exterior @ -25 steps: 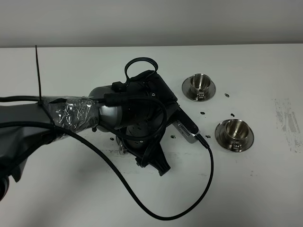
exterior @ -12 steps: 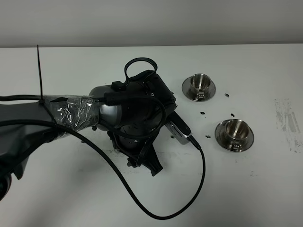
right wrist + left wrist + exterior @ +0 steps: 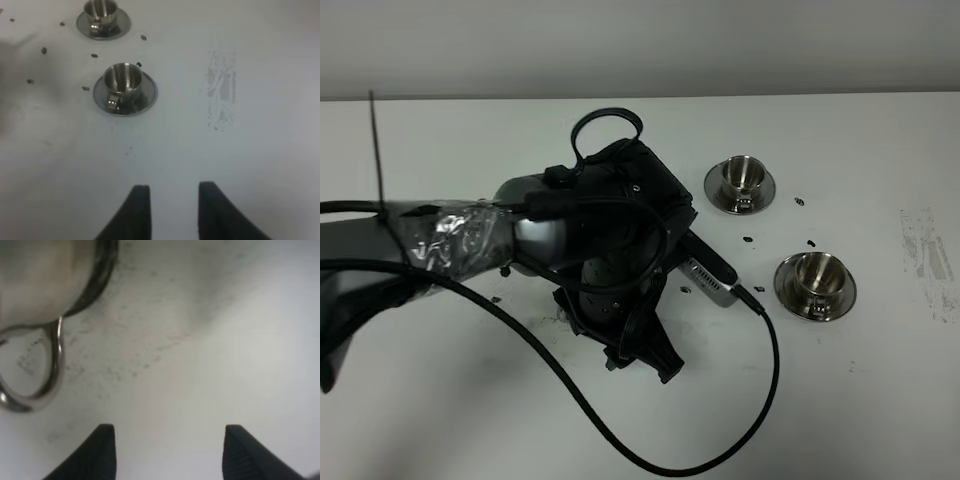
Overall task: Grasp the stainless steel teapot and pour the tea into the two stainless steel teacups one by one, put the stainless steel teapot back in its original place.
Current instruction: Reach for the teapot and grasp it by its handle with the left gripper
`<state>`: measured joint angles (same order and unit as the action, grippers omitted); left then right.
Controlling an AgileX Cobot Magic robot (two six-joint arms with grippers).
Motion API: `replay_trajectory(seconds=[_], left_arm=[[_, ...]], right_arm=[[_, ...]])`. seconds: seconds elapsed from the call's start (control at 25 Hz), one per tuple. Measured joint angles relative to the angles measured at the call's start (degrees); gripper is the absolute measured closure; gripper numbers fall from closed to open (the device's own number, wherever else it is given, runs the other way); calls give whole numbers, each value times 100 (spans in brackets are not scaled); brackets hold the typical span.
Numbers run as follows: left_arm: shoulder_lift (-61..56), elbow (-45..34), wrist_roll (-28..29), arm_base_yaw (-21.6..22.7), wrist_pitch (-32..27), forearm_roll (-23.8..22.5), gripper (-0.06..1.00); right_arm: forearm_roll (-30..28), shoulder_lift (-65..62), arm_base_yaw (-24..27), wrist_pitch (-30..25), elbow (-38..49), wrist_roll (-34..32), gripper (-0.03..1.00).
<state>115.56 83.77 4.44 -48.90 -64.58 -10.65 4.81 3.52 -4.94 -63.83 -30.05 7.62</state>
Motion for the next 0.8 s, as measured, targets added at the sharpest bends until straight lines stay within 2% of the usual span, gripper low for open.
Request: replay_trajectory(seconds=[0.12, 0.36, 0.64, 0.8], left_arm=[[-410, 0, 86, -18, -5, 58, 49], [-750, 0, 671, 56, -250, -177, 49], [-791, 0, 727, 575, -326, -204, 49], [-796, -27, 991, 850, -185, -204, 49]], right_arm=[[0, 0, 0, 0, 0, 0, 74], [0, 0, 0, 0, 0, 0, 74], [0, 0, 0, 0, 0, 0, 74], [0, 0, 0, 0, 0, 0, 74]])
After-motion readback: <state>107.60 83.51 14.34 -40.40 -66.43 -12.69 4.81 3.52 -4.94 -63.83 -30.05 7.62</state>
